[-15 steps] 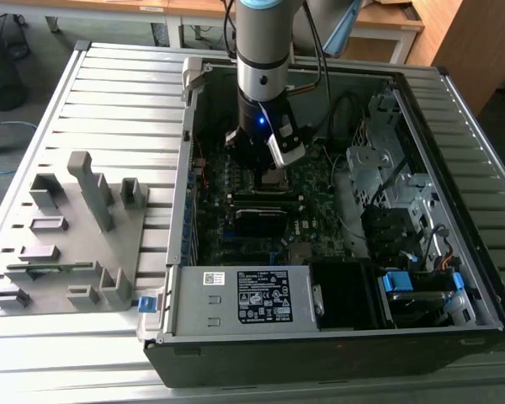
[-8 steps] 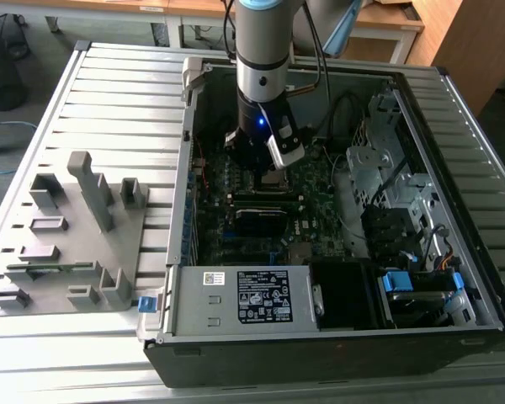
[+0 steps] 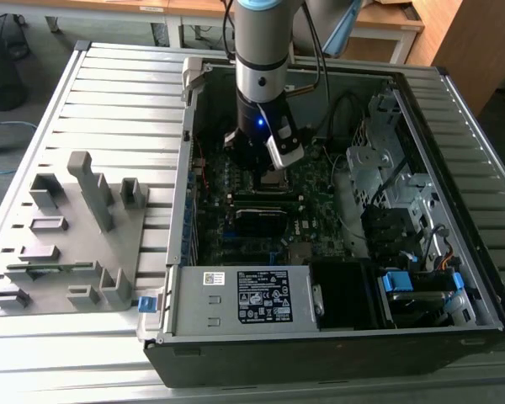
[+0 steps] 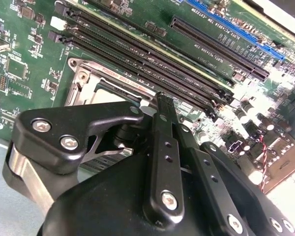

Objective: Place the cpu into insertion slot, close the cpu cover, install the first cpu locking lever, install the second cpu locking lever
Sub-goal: 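Install the second cpu locking lever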

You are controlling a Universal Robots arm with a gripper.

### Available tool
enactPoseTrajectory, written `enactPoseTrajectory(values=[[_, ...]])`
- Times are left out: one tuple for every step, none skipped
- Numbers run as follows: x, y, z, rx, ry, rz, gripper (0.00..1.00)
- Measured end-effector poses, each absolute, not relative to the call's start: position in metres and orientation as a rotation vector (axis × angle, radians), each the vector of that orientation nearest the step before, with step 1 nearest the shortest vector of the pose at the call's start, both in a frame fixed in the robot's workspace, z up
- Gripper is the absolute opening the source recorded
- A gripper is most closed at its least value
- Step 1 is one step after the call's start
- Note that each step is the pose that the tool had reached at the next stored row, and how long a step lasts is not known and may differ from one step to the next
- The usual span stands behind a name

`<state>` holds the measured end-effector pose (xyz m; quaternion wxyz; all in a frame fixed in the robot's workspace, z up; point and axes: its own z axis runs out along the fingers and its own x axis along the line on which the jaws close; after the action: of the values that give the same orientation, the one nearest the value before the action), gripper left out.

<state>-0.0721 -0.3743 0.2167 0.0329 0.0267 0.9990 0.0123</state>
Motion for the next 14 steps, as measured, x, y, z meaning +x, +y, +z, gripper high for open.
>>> enactPoseTrajectory(values=[[-0.0723,-0.3746,0.2167,0.082,3.075,0.038,0.11],[-0.0724,-0.3747,0.2167,0.082,3.075,0.038,0.11],[-0.0725,-0.3749,0.2166,0.082,3.075,0.038,0.11],[-0.0726,-0.3751,0.2167,0.082,3.075,0.038,0.11],[-0.0727,-0.3753,0.2166,0.082,3.075,0.038,0.11],[-0.0731,-0.3754,0.2165,0.082,3.075,0.038,0.11],[-0.0735,-0.3755,0.2161,0.082,3.074,0.038,0.11],[-0.0741,-0.3757,0.2156,0.082,3.074,0.038,0.11],[-0.0747,-0.3759,0.2152,0.082,3.074,0.038,0.11],[-0.0749,-0.3763,0.2150,0.082,3.075,0.039,0.11],[-0.0749,-0.3767,0.2148,0.082,3.075,0.040,0.11],[-0.0749,-0.3771,0.2146,0.082,3.074,0.041,0.11],[-0.0750,-0.3774,0.2144,0.082,3.075,0.041,0.11],[-0.0750,-0.3775,0.2143,0.082,3.075,0.042,0.11]])
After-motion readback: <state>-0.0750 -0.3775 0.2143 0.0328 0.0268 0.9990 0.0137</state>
